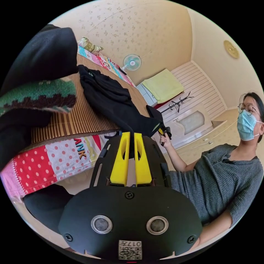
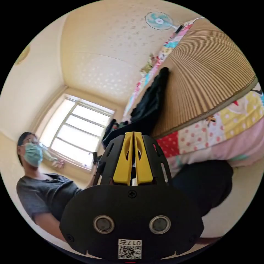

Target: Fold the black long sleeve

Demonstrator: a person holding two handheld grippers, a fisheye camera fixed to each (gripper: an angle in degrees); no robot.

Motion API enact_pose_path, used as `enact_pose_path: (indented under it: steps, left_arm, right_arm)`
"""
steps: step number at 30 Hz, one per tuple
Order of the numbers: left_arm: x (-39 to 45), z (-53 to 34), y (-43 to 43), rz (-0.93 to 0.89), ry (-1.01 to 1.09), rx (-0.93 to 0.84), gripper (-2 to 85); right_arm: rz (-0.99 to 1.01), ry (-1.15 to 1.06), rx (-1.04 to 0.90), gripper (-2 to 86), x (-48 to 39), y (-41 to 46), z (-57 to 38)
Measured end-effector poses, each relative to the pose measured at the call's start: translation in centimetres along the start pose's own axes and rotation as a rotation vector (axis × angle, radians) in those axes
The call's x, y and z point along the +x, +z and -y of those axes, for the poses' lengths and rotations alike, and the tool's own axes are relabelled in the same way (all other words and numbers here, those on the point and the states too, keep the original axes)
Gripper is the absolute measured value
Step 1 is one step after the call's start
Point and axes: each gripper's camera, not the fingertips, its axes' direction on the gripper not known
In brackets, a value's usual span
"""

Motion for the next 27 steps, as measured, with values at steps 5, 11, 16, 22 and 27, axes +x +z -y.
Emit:
enact_pose_path:
  steps: [5, 11, 16, 22, 27]
  left_arm:
    - [0.0, -0.2, 0.8, -0.027, -0.037, 0.0, 2.8]
    - [0.5, 0.6, 0.5, -0.029, -0.04, -0.002, 2.9]
    - [0.6, 0.5, -0.2, -0.019, -0.031, -0.012, 2.6]
    - [-1.8, -0.5, -0.7, -0.373, 0.031, -0.024, 0.2]
    - [-2.4, -2.2, -2.9, -0.793, 0.249, 0.119, -0.2]
  right_arm:
    - [-0.204, 0.041, -0.217, 13.3, 0.1, 2.8, 2.0]
    - [-0.328, 0.055, -0.366, 18.9, -0.2, 6.2, 4.2]
    - [-0.431, 0.039, -0.662, 7.0, 0.2, 9.9, 5.6]
    - [-0.083, -0.09, -0.884, 1.9, -0.2, 8.1, 6.1]
    - [0.622, -0.575, -0.539, 0.5, -6.3, -1.4, 6.7]
